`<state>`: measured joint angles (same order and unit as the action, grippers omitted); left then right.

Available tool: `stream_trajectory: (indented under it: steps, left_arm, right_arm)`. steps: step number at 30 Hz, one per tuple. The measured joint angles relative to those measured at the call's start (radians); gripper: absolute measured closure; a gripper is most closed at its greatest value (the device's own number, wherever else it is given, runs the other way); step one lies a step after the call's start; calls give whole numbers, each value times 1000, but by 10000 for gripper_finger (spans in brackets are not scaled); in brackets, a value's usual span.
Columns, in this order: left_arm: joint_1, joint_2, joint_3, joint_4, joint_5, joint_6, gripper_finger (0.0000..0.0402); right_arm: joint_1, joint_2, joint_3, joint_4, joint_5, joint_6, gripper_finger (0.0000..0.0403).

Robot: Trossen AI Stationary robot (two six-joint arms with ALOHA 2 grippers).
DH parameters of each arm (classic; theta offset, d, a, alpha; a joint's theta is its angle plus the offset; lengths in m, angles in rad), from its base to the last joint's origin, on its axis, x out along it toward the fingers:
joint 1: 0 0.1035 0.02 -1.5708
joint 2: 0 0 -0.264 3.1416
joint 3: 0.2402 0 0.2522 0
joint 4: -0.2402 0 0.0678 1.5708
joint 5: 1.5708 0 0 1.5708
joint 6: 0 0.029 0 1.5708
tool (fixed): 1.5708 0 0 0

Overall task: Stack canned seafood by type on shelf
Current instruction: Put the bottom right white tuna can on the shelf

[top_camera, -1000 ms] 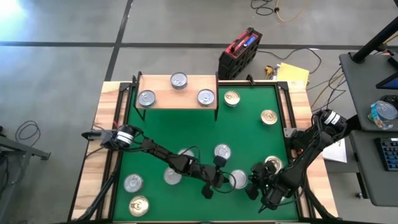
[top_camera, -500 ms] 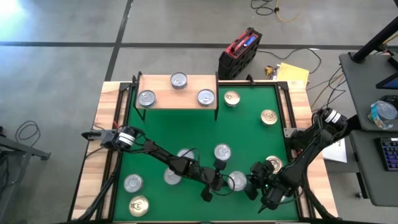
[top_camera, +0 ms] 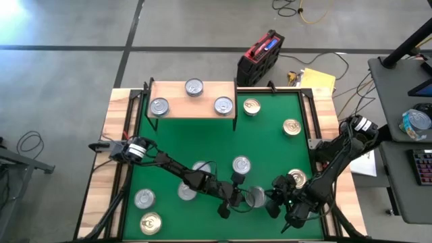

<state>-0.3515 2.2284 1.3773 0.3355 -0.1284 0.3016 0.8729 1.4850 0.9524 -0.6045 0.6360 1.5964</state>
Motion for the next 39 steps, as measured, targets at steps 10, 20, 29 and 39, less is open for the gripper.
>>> stream_trajectory:
  steps: [10, 20, 29, 39]
  left_arm:
    - [7, 0, 0, -10, -43, -7, 401]
    - [6, 0, 0, -9, -64, -6, 401]
    - [6, 0, 0, -13, -55, -5, 401]
    - [5, 0, 0, -22, -46, -5, 401]
  right_arm:
    - [-1, -1, 23, 25, -9, 17, 305]
    - [-7, 1, 21, 22, -11, 42, 196]
    - [-22, 1, 21, 24, -6, 62, 147]
    - [-23, 1, 19, 20, 0, 179, 116]
